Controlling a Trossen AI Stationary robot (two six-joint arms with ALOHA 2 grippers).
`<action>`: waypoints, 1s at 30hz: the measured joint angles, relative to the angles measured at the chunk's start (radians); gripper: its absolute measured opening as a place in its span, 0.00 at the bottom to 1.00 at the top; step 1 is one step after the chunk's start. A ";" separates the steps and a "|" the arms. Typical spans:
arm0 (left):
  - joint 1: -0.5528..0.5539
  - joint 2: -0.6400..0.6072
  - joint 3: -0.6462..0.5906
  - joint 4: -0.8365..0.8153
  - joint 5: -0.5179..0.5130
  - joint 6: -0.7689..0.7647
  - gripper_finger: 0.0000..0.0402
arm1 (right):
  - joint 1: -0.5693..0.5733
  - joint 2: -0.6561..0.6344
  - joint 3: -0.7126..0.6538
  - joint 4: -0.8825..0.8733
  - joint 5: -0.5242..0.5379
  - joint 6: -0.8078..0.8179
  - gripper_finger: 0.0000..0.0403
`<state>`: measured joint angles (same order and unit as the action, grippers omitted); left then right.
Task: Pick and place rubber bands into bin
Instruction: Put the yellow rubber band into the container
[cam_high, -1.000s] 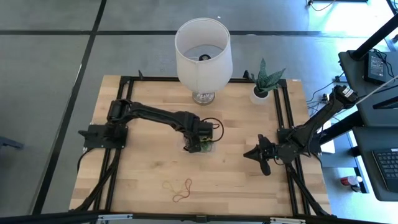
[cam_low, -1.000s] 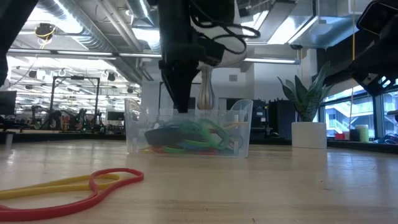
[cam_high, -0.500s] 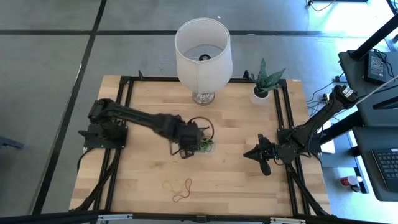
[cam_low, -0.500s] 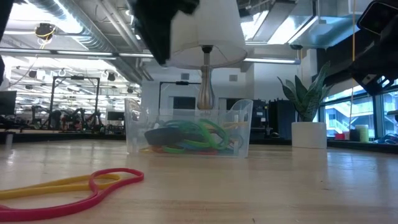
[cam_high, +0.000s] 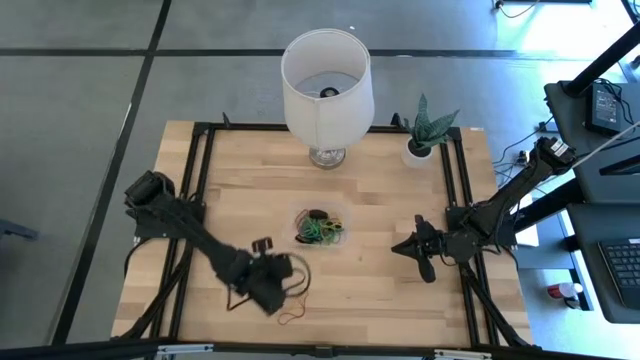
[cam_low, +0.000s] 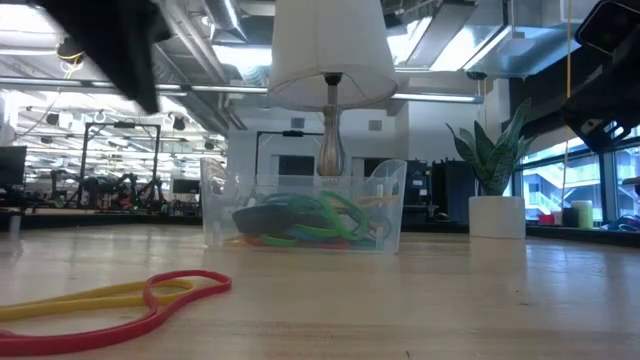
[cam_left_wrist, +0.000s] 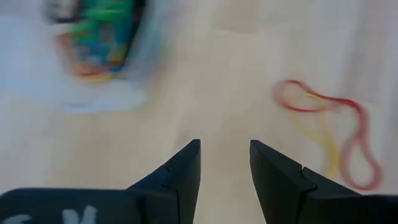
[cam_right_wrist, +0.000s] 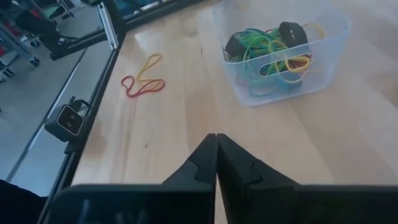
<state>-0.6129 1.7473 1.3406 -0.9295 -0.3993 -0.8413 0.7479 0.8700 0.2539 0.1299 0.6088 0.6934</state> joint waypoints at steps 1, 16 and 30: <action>-0.022 0.001 -0.030 0.056 -0.005 0.001 0.33 | 0.000 0.000 0.000 0.000 0.000 -0.008 0.03; -0.133 0.090 -0.370 0.653 0.078 0.017 0.26 | 0.000 0.000 0.000 0.003 0.001 -0.018 0.03; -0.171 0.094 -0.377 0.679 0.031 -0.021 0.23 | 0.000 0.000 0.000 0.008 0.001 -0.019 0.03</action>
<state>-0.7840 1.8412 0.9637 -0.2509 -0.3685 -0.8619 0.7479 0.8703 0.2543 0.1383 0.6097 0.6743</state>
